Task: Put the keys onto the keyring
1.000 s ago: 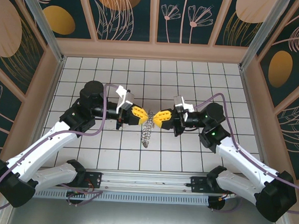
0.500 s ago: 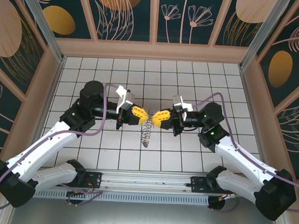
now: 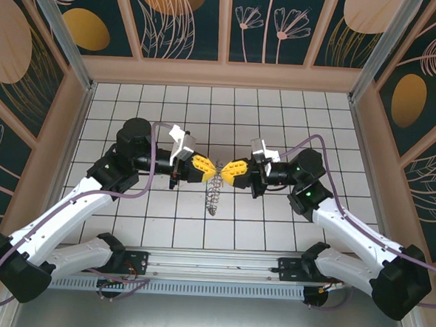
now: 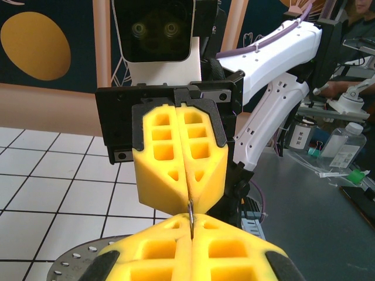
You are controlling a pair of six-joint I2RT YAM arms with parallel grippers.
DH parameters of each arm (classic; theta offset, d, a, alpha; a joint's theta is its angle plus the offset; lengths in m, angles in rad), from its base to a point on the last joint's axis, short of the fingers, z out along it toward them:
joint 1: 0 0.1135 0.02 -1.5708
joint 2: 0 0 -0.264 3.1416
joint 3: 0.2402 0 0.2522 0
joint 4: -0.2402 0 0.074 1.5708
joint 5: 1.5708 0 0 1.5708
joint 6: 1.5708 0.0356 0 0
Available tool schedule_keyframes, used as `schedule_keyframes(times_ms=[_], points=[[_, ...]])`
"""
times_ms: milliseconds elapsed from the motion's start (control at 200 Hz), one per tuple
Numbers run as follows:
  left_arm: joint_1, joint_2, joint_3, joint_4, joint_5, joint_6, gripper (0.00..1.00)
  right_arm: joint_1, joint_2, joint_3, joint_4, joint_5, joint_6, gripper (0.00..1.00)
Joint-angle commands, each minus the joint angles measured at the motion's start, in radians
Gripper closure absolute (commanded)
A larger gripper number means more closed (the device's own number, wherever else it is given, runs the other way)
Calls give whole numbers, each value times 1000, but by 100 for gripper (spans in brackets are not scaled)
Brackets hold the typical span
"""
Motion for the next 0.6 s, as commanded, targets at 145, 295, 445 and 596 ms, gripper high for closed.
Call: schedule_keyframes(times_ms=[145, 295, 445, 596], points=[[1, -12, 31, 3, 12, 10, 100, 8, 9, 30, 59, 7, 14, 100], [1, -12, 31, 0, 12, 11, 100, 8, 14, 30, 71, 5, 18, 100], [1, -9, 31, -1, 11, 11, 100, 8, 16, 31, 81, 5, 23, 100], [1, -9, 31, -3, 10, 13, 100, 7, 14, 31, 85, 3, 25, 100]])
